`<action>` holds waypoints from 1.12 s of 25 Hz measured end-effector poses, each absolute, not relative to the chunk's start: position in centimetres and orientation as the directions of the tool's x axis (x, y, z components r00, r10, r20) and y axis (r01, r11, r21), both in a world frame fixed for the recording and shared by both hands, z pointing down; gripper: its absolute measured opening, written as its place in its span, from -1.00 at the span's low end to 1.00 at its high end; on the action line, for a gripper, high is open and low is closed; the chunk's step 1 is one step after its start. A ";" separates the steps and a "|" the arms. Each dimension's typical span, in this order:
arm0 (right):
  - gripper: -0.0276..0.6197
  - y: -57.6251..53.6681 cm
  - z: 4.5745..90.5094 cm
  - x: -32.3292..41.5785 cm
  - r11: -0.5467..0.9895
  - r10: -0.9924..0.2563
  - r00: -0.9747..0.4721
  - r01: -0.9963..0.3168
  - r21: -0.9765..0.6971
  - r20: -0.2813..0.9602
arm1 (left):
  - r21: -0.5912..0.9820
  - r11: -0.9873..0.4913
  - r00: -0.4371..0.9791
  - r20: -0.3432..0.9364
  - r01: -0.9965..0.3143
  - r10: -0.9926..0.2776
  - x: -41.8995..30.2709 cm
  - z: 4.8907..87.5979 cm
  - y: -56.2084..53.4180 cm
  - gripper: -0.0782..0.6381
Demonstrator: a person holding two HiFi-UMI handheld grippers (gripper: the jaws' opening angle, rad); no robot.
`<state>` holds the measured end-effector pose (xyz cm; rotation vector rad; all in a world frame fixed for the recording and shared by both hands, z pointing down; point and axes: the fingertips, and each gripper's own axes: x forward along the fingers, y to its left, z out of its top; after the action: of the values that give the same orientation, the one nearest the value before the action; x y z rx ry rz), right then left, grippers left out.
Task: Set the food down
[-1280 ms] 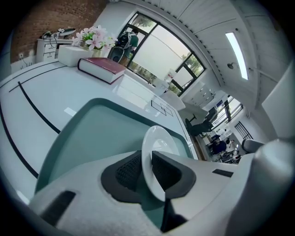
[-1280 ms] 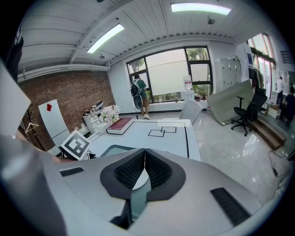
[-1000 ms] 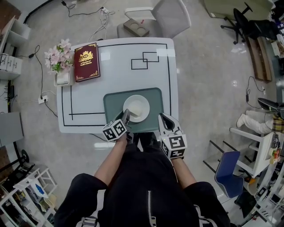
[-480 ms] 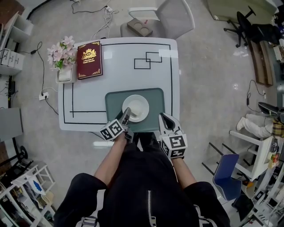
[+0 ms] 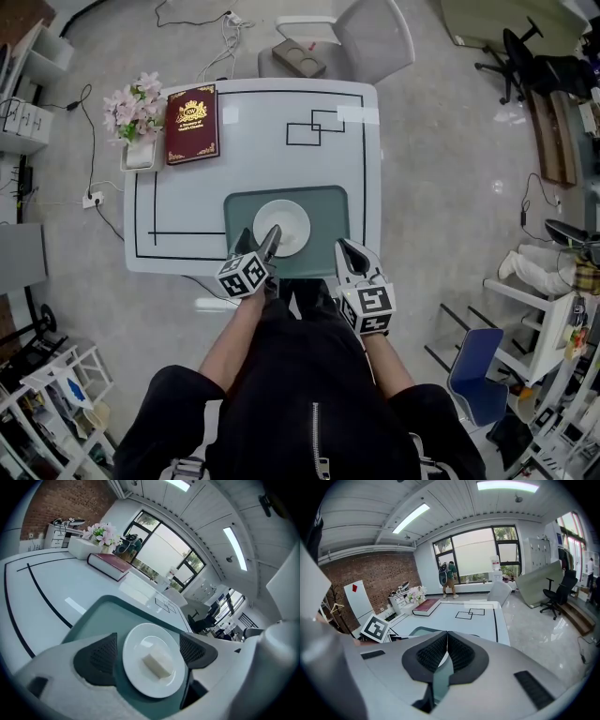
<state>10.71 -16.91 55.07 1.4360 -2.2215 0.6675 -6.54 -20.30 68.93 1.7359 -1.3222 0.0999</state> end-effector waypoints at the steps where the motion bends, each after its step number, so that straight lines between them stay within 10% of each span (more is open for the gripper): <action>1: -0.89 -16.9 55.0 10.6 0.356 -0.723 -0.386 -0.919 -0.170 0.573 | 0.600 0.000 0.411 0.548 -0.800 -0.728 -6.8 68.8 -20.4 0.34; 15: -0.89 -16.8 54.2 7.6 0.423 -0.708 -0.442 -0.890 -0.171 0.551 | 0.570 -0.154 0.445 0.416 -0.807 -0.793 -9.1 62.4 -20.1 0.32; 18: -0.89 -16.7 54.0 6.9 0.441 -0.703 -0.455 -0.882 -0.167 0.546 | 0.538 -0.182 0.434 0.388 -0.823 -0.813 -10.0 60.7 -19.6 0.04; 20: -0.89 -16.6 53.9 6.7 0.451 -0.699 -0.462 -0.877 -0.165 0.546 | 0.499 -0.217 0.430 0.363 -0.839 -0.827 -10.5 59.2 -19.2 -0.72; 28: -0.89 -16.4 52.8 5.1 0.502 -0.685 -0.505 -0.850 -0.161 0.525 | 0.316 -0.350 0.446 0.319 -0.882 -0.836 -10.8 55.0 -18.0 -0.77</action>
<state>5.11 -16.42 52.76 1.2718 -2.3549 0.5709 -10.81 -17.96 55.04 2.2615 -1.4447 0.1402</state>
